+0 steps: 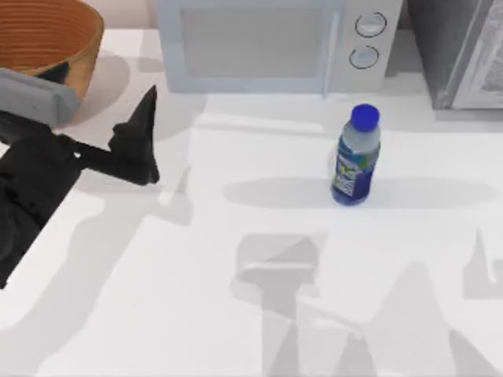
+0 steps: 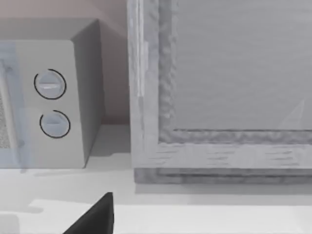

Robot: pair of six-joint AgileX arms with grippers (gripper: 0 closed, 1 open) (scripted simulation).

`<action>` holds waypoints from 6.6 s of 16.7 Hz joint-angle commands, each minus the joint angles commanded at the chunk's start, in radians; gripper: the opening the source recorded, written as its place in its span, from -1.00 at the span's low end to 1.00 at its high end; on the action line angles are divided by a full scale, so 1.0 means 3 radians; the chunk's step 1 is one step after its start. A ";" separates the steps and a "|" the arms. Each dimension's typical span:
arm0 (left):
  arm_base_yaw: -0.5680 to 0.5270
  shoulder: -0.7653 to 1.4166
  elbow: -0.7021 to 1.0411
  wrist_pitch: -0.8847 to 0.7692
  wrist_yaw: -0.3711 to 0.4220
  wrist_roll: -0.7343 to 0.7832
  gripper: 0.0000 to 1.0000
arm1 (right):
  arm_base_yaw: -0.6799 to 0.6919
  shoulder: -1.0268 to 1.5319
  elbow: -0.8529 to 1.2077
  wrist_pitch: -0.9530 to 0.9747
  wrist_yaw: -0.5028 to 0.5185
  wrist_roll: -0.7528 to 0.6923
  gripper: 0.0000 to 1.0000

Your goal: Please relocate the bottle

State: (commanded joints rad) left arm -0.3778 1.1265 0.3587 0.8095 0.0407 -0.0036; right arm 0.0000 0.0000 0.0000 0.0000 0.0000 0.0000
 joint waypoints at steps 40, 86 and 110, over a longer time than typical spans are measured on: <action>-0.1324 0.4625 0.2790 0.1728 0.0066 -0.0006 0.70 | 0.0000 0.0000 0.0000 0.0000 0.0000 0.0000 1.00; 0.1703 0.3280 0.0444 0.2516 0.3004 0.0264 -1.00 | 0.0000 0.0000 0.0000 0.0000 0.0000 0.0000 1.00; 0.1271 0.3953 0.0971 0.2709 0.2576 0.0219 0.81 | 0.0000 0.0000 0.0000 0.0000 0.0000 0.0000 1.00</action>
State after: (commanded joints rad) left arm 0.0036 2.3124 0.6499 1.6221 0.8136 0.0620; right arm 0.0000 0.0000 0.0000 0.0000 0.0000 0.0000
